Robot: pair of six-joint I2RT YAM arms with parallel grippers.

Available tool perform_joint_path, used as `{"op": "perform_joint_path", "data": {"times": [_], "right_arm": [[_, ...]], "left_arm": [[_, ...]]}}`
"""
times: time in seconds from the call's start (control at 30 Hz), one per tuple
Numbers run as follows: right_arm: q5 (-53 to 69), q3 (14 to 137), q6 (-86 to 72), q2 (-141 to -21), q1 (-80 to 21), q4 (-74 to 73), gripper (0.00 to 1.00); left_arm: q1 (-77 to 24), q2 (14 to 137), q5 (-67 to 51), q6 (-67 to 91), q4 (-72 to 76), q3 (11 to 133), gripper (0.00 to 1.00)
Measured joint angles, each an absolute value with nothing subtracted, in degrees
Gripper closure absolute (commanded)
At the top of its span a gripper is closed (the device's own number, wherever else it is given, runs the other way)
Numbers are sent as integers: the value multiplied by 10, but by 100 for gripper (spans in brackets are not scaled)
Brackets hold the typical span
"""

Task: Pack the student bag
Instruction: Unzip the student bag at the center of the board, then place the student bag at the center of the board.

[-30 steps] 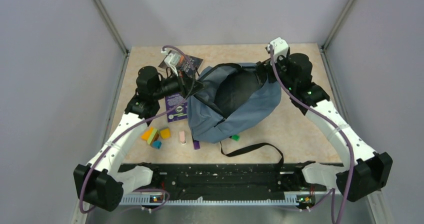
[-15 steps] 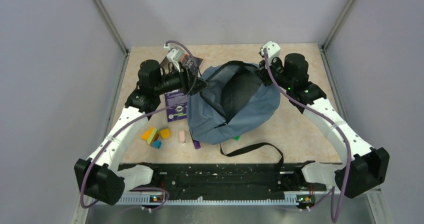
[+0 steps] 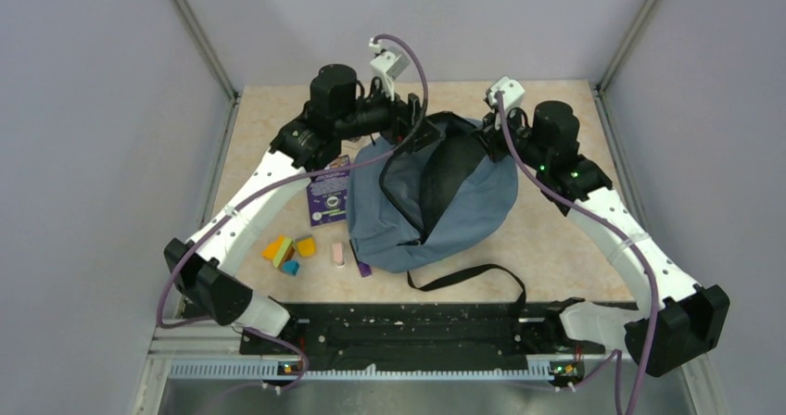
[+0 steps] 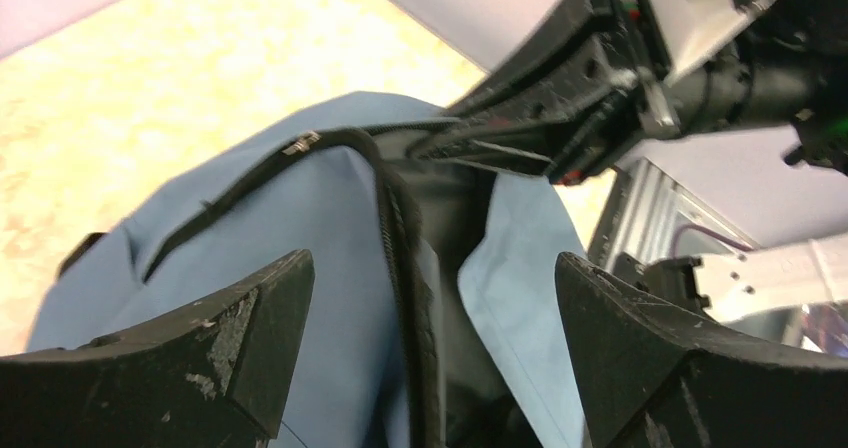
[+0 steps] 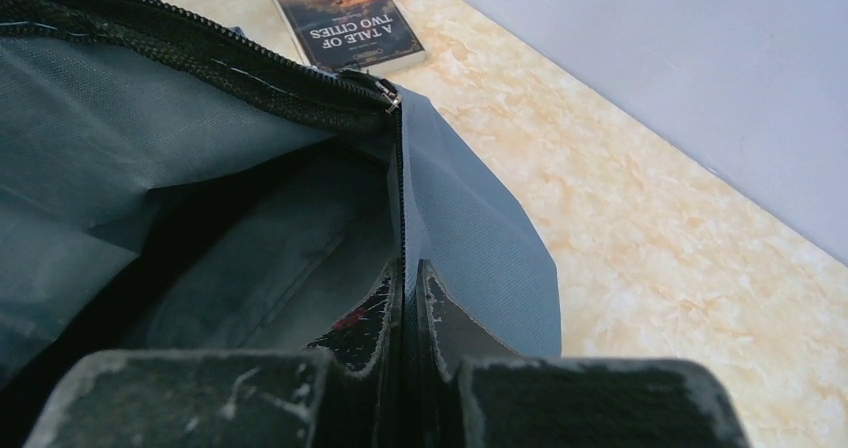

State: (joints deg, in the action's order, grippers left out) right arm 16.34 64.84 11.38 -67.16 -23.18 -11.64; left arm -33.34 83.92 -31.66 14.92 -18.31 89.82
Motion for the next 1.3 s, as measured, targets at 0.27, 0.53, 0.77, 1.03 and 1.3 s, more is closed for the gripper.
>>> {"op": "perform_joint_path", "data": {"times": [0.27, 0.53, 0.77, 1.03, 1.3], "right_arm": [[168, 642, 113, -669, -236, -112, 100], [157, 639, 108, -668, -236, -109, 100], [58, 619, 74, -665, -242, -90, 100], [-47, 581, -21, -665, -229, -70, 100], [-66, 556, -106, -683, -158, -70, 100]], "left_arm": [[-346, 899, -227, 118, -247, 970, 4], [-360, 924, -220, 103, -283, 975, 97], [-361, 891, -180, 109, -254, 938, 100], [-278, 812, -179, 168, -203, 829, 100], [-143, 752, -227, 233, -198, 746, 100]]}}
